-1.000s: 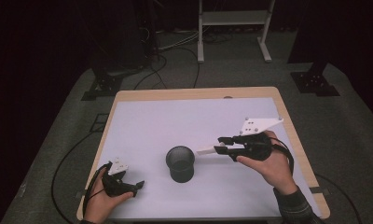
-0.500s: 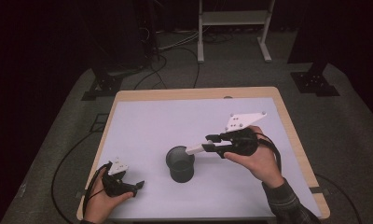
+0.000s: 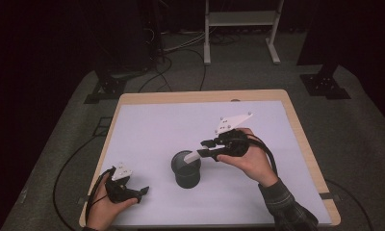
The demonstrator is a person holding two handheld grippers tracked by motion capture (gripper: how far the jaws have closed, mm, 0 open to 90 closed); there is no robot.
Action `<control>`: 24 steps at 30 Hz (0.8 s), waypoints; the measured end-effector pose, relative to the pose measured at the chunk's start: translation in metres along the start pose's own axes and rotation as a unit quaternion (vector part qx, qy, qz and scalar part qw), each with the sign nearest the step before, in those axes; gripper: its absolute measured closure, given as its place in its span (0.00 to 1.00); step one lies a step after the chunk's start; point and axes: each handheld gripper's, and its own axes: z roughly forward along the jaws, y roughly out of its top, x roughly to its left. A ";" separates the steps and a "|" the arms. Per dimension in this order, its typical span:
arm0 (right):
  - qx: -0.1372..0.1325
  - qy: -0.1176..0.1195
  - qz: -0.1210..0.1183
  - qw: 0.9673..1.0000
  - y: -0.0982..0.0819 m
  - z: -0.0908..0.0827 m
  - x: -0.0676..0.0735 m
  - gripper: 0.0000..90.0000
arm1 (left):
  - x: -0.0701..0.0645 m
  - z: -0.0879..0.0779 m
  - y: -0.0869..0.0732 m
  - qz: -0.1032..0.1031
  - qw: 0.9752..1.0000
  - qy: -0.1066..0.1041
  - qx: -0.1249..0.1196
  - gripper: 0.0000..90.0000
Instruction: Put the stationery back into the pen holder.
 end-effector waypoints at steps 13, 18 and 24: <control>0.041 0.014 -0.003 0.999 0.000 0.036 0.003 0.71 | 0.000 0.000 0.000 0.000 1.000 0.000 0.000 0.02; 0.055 0.017 -0.007 0.998 -0.001 0.049 0.004 0.71 | 0.000 0.000 0.000 0.000 1.000 0.000 0.000 0.02; 0.068 0.018 -0.010 0.998 -0.003 0.059 0.003 0.71 | 0.000 0.000 0.000 0.000 1.000 0.000 0.000 0.02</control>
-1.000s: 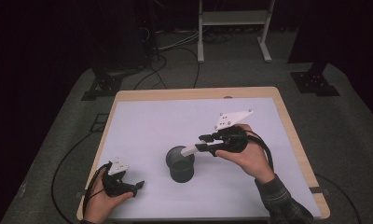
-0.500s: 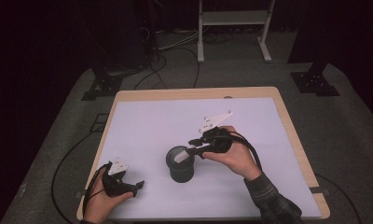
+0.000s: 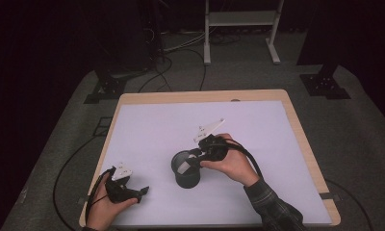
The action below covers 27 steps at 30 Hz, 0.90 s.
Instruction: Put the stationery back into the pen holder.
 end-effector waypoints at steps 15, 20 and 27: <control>0.021 -0.001 -0.006 1.000 -0.001 0.016 0.001 0.71 | 0.000 0.000 0.000 0.000 1.000 0.000 -0.001 0.02; 0.022 0.001 -0.006 1.000 -0.001 0.018 0.001 0.71 | 0.000 0.000 0.000 0.000 1.000 0.000 -0.001 0.02; 0.027 0.003 -0.010 1.000 -0.001 0.023 0.002 0.71 | 0.000 0.000 0.000 0.000 1.000 0.000 -0.001 0.02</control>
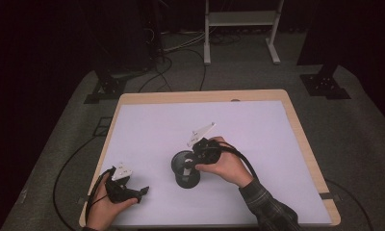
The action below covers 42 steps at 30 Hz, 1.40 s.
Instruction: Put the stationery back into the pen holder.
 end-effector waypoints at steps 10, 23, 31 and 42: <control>-0.010 -0.001 -0.003 1.000 0.000 -0.005 0.001 0.66 | 0.000 0.000 0.000 0.000 1.000 0.000 0.000 0.02; -0.040 -0.011 -0.006 0.999 -0.001 -0.021 0.006 0.33 | 0.000 0.000 0.000 0.001 1.000 0.000 0.001 0.02; -0.045 -0.038 0.011 0.998 -0.014 -0.036 0.000 0.27 | 0.000 0.000 0.000 0.001 1.000 0.000 0.001 0.02; -0.046 -0.057 0.026 0.997 -0.040 -0.054 -0.006 0.22 | 0.000 0.000 0.000 0.002 1.000 0.001 0.001 0.02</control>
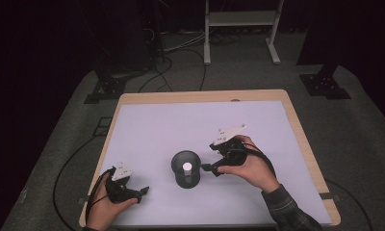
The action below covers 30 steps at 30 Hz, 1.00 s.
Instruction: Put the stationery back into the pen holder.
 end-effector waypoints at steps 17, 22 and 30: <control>-0.012 -0.036 0.034 0.999 -0.053 -0.027 -0.009 0.21 | 0.000 0.000 0.000 -0.001 1.000 0.000 -0.002 0.02; -0.008 -0.050 0.047 0.998 -0.071 -0.033 -0.013 0.21 | 0.000 0.000 0.000 0.000 1.000 0.000 -0.001 0.02; -0.006 -0.068 0.062 0.996 -0.101 -0.044 -0.017 0.22 | 0.000 0.000 0.000 -0.001 1.000 0.000 -0.002 0.02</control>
